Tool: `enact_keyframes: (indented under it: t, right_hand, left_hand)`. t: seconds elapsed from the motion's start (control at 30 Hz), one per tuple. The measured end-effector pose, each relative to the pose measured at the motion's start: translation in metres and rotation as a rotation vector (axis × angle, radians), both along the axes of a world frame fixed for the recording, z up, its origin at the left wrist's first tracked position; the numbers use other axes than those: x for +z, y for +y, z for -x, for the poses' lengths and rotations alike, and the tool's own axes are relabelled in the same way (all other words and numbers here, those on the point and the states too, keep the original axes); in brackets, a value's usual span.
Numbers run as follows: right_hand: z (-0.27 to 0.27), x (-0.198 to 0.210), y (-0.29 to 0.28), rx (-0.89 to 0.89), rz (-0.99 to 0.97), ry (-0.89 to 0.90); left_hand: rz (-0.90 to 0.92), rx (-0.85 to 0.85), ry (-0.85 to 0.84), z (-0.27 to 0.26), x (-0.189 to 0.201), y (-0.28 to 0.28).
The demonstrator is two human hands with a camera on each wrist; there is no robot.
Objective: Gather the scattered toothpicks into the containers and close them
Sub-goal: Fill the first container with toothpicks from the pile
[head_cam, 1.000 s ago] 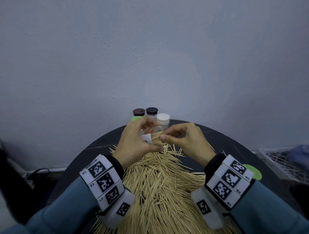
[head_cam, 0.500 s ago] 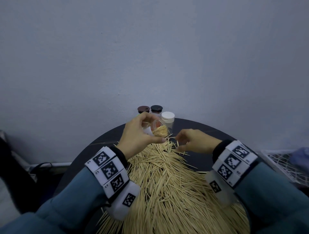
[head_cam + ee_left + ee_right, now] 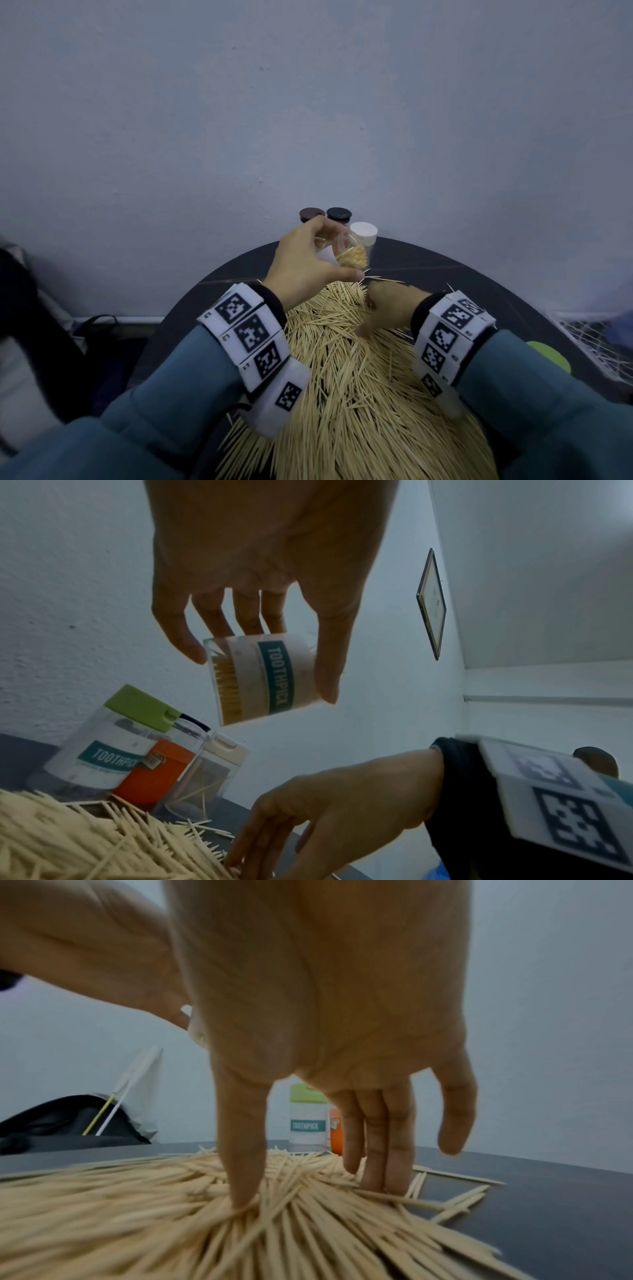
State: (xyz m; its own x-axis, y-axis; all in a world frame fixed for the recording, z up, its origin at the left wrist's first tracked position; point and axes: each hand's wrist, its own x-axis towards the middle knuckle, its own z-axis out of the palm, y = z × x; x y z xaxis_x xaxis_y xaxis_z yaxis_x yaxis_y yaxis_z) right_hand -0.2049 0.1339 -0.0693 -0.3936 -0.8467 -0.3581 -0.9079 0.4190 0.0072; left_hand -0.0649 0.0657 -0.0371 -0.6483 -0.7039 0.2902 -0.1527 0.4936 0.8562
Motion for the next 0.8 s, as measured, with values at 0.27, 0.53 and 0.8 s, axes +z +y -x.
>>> enact_keyframes:
  t: [0.27, 0.53, 0.8]
  right_hand:
    - [-0.011, 0.002, 0.002, -0.065, -0.046, -0.020]
    - [-0.014, 0.005, 0.001, -0.081, -0.085, -0.041]
    - [-0.007, 0.011, 0.009, -0.117, -0.054, -0.099]
  left_hand:
    - [-0.004, -0.015, 0.010, 0.001, 0.000, 0.002]
    - [0.006, -0.023, 0.022, 0.001, -0.001, 0.001]
    - [0.007, -0.024, 0.029, 0.001, -0.001, 0.000]
